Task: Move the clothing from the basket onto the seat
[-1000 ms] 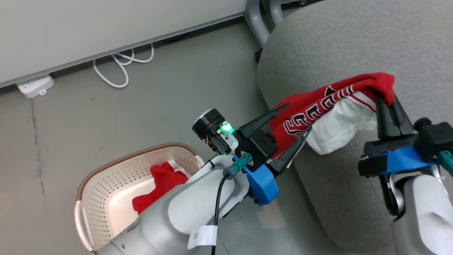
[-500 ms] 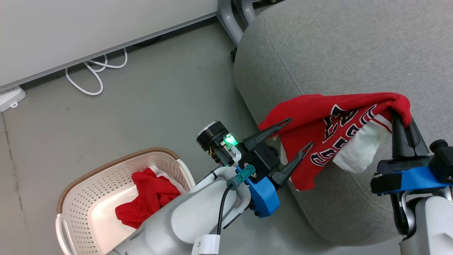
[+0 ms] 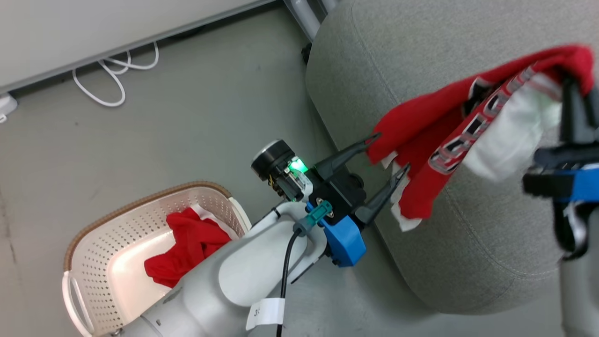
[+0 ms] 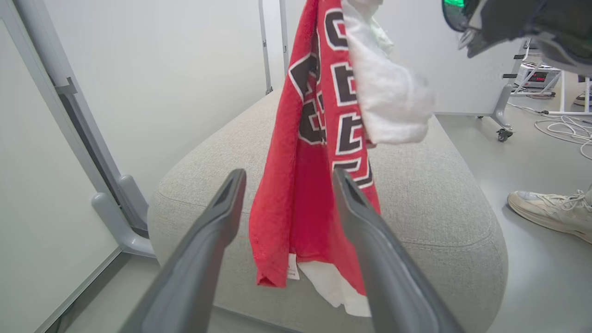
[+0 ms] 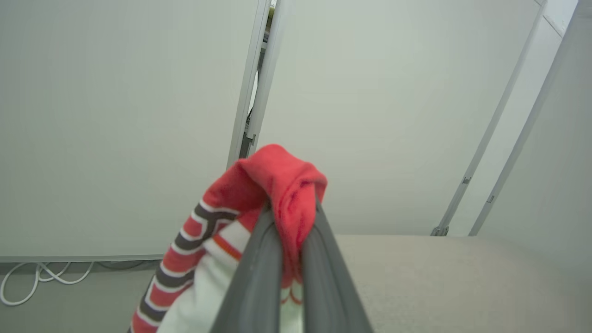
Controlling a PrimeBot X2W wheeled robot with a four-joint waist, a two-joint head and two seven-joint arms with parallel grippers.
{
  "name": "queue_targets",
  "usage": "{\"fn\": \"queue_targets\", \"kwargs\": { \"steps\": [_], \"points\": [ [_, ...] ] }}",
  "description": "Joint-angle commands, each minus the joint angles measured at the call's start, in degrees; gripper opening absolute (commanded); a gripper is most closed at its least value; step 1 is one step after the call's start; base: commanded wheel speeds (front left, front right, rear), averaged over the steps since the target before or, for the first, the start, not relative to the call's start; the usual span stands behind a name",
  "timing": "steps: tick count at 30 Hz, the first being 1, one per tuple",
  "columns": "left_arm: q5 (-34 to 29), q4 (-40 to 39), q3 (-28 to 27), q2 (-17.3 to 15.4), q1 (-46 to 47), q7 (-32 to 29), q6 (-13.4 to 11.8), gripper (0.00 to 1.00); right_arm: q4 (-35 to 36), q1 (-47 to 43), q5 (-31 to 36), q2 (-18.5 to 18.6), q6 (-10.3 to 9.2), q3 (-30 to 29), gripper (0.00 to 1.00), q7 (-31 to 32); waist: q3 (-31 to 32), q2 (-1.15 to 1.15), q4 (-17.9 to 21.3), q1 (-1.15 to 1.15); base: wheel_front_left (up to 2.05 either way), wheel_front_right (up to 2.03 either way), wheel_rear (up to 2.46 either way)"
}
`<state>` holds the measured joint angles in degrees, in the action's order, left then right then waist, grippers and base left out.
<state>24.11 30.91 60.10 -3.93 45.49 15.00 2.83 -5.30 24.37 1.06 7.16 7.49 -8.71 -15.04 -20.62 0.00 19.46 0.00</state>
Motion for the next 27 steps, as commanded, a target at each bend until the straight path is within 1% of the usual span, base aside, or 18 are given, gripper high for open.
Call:
{"fn": "queue_targets", "kwargs": {
  "steps": [1, 4, 6, 11, 16, 17, 18, 21, 25, 27],
  "points": [
    [-0.4, -0.5, -0.5, -0.8, 1.6, 0.1, -0.4, 1.00, 1.0, 3.6, -0.7, 1.5, 0.01, -1.0, 0.00, -0.2, -2.3, 0.00, -0.1, 0.00, 0.00, 0.00, 0.00],
    [-0.9, -1.2, -0.9, -1.8, 3.3, -0.5, -0.7, 1.00, 1.8, 9.1, -1.5, 4.2, 0.01, -3.1, 0.00, -0.2, -5.4, 0.00, -0.3, 0.00, 0.00, 0.00, 0.00],
    [-1.3, -1.9, -1.1, -2.5, 4.7, -1.1, -0.9, 1.00, 2.3, 13.0, -2.0, 6.1, 0.01, -5.6, 0.00, -0.2, -8.0, 0.00, -0.5, 0.00, 0.00, 0.00, 0.00],
    [-2.7, -4.1, -1.4, -4.7, 8.2, -2.8, -1.5, 1.00, 2.5, 21.8, -3.3, 11.8, 0.01, -14.1, 0.00, -0.2, -14.4, 0.00, -0.8, 0.00, 0.00, 0.00, 0.00],
    [-4.0, -6.8, -1.6, -6.9, 11.0, -4.6, -2.1, 1.00, -1.2, 27.9, -5.4, 18.6, 0.01, -21.4, 0.00, -0.2, -19.8, 0.00, -0.6, 0.00, 0.00, 0.00, 0.00],
    [-4.2, -7.5, -1.6, -7.3, 11.5, -5.0, -2.3, 1.00, -2.3, 28.7, -5.5, 19.6, 0.01, -22.5, 0.00, -0.2, -20.7, 0.00, -0.5, 0.00, 0.00, 0.00, 0.00],
    [-4.6, -8.6, -1.5, -8.1, 12.3, -5.6, -2.3, 1.00, -4.3, 29.7, -5.3, 21.4, 0.01, -24.4, 0.00, -0.2, -22.3, 0.00, -0.3, 0.00, 0.00, 0.00, 0.00],
    [-5.1, -10.3, -1.5, -9.2, 13.3, -6.6, -2.6, 1.00, -7.0, 30.8, -5.7, 21.8, 0.01, -26.4, 0.00, -0.2, -24.3, 0.00, 0.0, 0.00, 0.00, 0.00, 0.00],
    [-5.6, -12.1, -1.3, -10.1, 14.0, -7.8, -2.8, 1.00, -11.1, 29.8, -5.0, 20.2, 0.01, -26.9, 0.00, -0.1, -26.4, 0.00, 0.2, 0.00, 0.00, 0.00, 0.00],
    [-5.6, -12.8, -1.1, -10.4, 14.2, -8.3, -2.8, 1.00, -13.1, 29.2, -4.6, 18.8, 0.01, -26.8, 0.00, -0.1, -27.2, 0.00, 0.2, 0.00, 0.00, 0.00, 0.00]
  ]
}}
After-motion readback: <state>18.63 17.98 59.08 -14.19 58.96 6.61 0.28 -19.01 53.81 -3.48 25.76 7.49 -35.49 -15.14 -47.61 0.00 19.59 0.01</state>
